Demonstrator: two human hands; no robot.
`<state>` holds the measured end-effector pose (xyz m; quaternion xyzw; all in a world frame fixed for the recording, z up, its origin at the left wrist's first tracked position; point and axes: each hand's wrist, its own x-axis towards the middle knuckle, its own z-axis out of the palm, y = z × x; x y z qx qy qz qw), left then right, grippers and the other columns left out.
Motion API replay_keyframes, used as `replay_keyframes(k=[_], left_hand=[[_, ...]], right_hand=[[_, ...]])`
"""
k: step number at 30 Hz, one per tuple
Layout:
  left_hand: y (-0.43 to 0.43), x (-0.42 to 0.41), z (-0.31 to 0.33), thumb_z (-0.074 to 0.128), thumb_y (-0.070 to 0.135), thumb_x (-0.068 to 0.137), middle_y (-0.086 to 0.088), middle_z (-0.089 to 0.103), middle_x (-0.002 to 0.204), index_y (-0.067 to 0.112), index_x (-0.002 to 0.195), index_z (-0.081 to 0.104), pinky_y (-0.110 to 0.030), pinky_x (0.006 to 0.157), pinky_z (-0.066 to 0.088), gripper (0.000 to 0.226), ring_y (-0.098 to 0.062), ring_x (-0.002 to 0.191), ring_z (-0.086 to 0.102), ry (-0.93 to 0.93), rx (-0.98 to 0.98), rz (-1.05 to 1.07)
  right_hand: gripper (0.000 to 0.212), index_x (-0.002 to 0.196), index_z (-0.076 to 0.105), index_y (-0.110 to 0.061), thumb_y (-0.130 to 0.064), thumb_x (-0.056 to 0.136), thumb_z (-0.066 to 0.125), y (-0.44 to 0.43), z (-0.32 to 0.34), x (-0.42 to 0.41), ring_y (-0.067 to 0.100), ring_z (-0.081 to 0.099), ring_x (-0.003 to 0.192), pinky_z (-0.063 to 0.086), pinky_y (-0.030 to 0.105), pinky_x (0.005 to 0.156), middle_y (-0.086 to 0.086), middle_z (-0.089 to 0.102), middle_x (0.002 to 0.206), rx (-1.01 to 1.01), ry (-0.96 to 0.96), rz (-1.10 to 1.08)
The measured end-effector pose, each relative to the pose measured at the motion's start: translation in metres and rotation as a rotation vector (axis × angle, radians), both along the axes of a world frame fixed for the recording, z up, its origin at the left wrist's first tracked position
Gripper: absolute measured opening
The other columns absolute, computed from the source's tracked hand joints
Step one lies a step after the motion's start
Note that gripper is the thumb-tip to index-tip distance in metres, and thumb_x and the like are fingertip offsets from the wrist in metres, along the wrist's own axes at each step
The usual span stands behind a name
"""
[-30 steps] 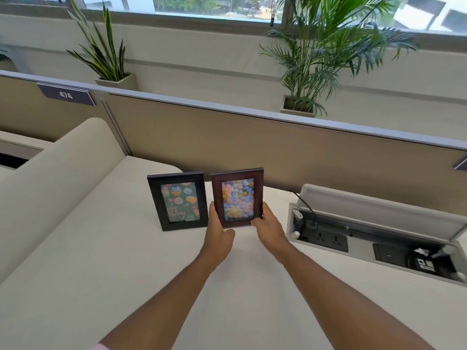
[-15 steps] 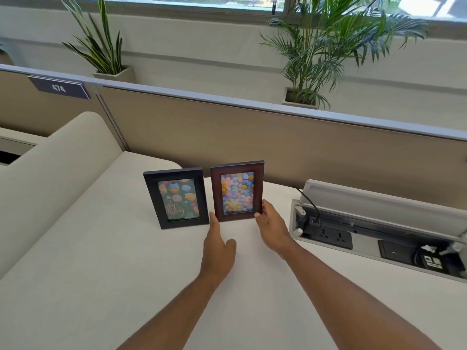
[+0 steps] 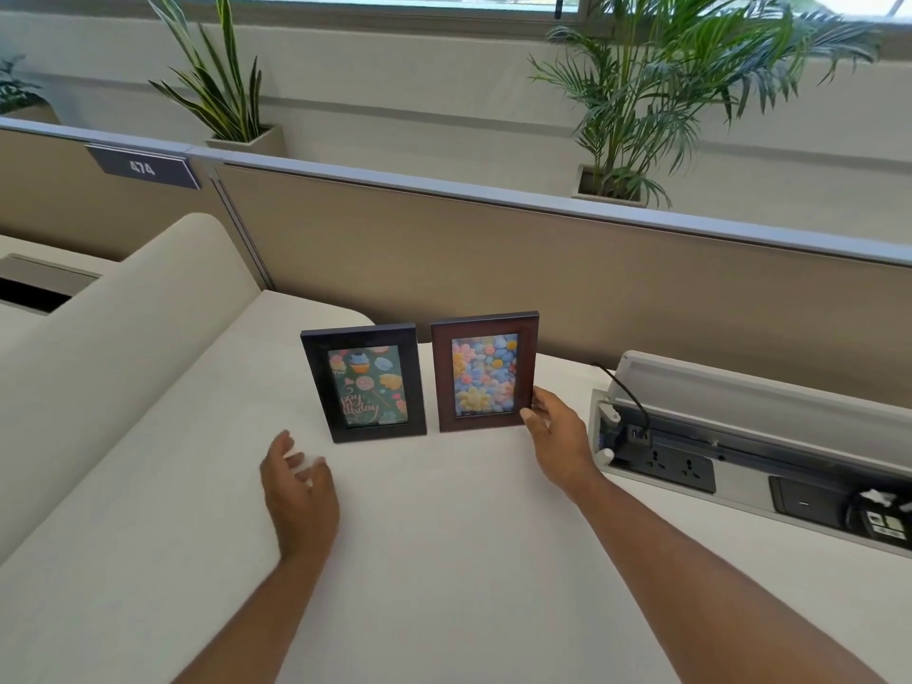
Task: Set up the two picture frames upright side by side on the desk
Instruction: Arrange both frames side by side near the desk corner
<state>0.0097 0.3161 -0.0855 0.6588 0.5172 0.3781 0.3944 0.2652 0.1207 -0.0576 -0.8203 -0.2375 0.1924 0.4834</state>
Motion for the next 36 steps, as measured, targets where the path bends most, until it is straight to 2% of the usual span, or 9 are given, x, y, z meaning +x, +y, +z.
replay_keyframes(k=[3, 6, 10, 17, 22, 26, 30, 33, 36], left_hand=[[0.023, 0.002, -0.002, 0.056, 0.005, 0.104, -0.012, 0.059, 0.149, 0.011, 0.157, 0.040, -0.051, 0.109, 0.050, 0.056, -0.031, 0.128, 0.057, 0.045, -0.036, -0.126], [0.034, 0.004, -0.004, 0.057, 0.013, 0.105, -0.009, 0.062, 0.149, 0.015, 0.158, 0.041, -0.053, 0.114, 0.047, 0.055, -0.030, 0.135, 0.056, 0.142, -0.013, -0.227], [0.036, 0.010, -0.009, 0.059, 0.016, 0.104, -0.010, 0.071, 0.133, 0.016, 0.155, 0.049, -0.057, 0.114, 0.043, 0.052, -0.034, 0.132, 0.056, 0.275, 0.055, -0.242], [0.031, 0.017, -0.010, 0.065, 0.010, 0.100, -0.014, 0.075, 0.121, 0.011, 0.148, 0.058, -0.056, 0.111, 0.044, 0.049, -0.038, 0.125, 0.058, 0.279, 0.087, -0.179], [0.030, 0.018, -0.011, 0.067, 0.009, 0.099, -0.021, 0.072, 0.123, 0.007, 0.140, 0.065, -0.057, 0.110, 0.047, 0.041, -0.041, 0.122, 0.061, 0.267, 0.088, -0.160], [0.031, 0.017, -0.013, 0.068, 0.010, 0.098, -0.022, 0.070, 0.126, 0.007, 0.139, 0.066, -0.055, 0.112, 0.048, 0.041, -0.041, 0.121, 0.063, 0.262, 0.071, -0.150], [0.030, 0.017, -0.011, 0.070, 0.010, 0.097, -0.023, 0.070, 0.128, 0.006, 0.139, 0.066, -0.051, 0.110, 0.048, 0.042, -0.041, 0.120, 0.064, 0.264, 0.056, -0.140], [0.029, 0.016, -0.010, 0.070, 0.010, 0.097, -0.023, 0.070, 0.128, 0.005, 0.139, 0.066, -0.052, 0.110, 0.049, 0.042, -0.042, 0.121, 0.064, 0.264, 0.057, -0.147], [0.029, 0.016, -0.005, 0.069, 0.010, 0.098, -0.022, 0.070, 0.130, 0.007, 0.142, 0.064, -0.049, 0.110, 0.048, 0.044, -0.041, 0.123, 0.063, 0.245, 0.024, -0.150]], right_hand=[[0.041, 0.147, 0.054, -0.012, -0.022, 0.107, 0.052, 0.000, -0.003, 0.002, 0.018, 0.060, 0.123, 0.047, 0.031, 0.104, 0.004, 0.065, 0.140, -0.014, -0.006, -0.003], [0.040, 0.144, 0.057, -0.014, -0.019, 0.104, 0.058, 0.001, -0.006, 0.004, 0.015, 0.059, 0.114, 0.049, 0.032, 0.101, 0.003, 0.066, 0.136, -0.048, 0.019, -0.017], [0.041, 0.141, 0.060, -0.014, -0.015, 0.100, 0.064, 0.001, -0.013, 0.008, 0.019, 0.060, 0.113, 0.051, 0.035, 0.103, 0.004, 0.065, 0.132, -0.107, -0.026, -0.032], [0.026, 0.121, 0.071, -0.009, -0.009, 0.095, 0.068, 0.005, -0.016, 0.014, 0.020, 0.059, 0.096, 0.042, 0.026, 0.085, 0.008, 0.067, 0.111, -0.155, -0.083, -0.042], [0.021, 0.116, 0.071, -0.011, -0.012, 0.096, 0.068, 0.007, -0.019, 0.018, 0.020, 0.058, 0.092, 0.042, 0.026, 0.083, 0.007, 0.065, 0.105, -0.178, -0.110, -0.022], [0.016, 0.110, 0.071, -0.011, -0.012, 0.095, 0.068, 0.011, -0.022, 0.021, 0.021, 0.057, 0.087, 0.040, 0.018, 0.070, 0.009, 0.064, 0.099, -0.190, -0.128, -0.019], [0.013, 0.107, 0.070, -0.014, -0.012, 0.094, 0.070, 0.012, -0.021, 0.022, 0.021, 0.057, 0.085, 0.041, 0.017, 0.070, 0.008, 0.063, 0.098, -0.182, -0.107, -0.022], [0.016, 0.103, 0.067, -0.020, -0.010, 0.091, 0.072, 0.011, -0.020, 0.022, 0.025, 0.060, 0.087, 0.045, 0.022, 0.073, 0.010, 0.064, 0.098, -0.163, -0.073, -0.026], [0.029, 0.113, 0.069, -0.016, -0.007, 0.087, 0.076, 0.009, -0.022, 0.022, 0.020, 0.057, 0.084, 0.042, 0.014, 0.071, 0.009, 0.064, 0.100, -0.167, -0.062, -0.037]])
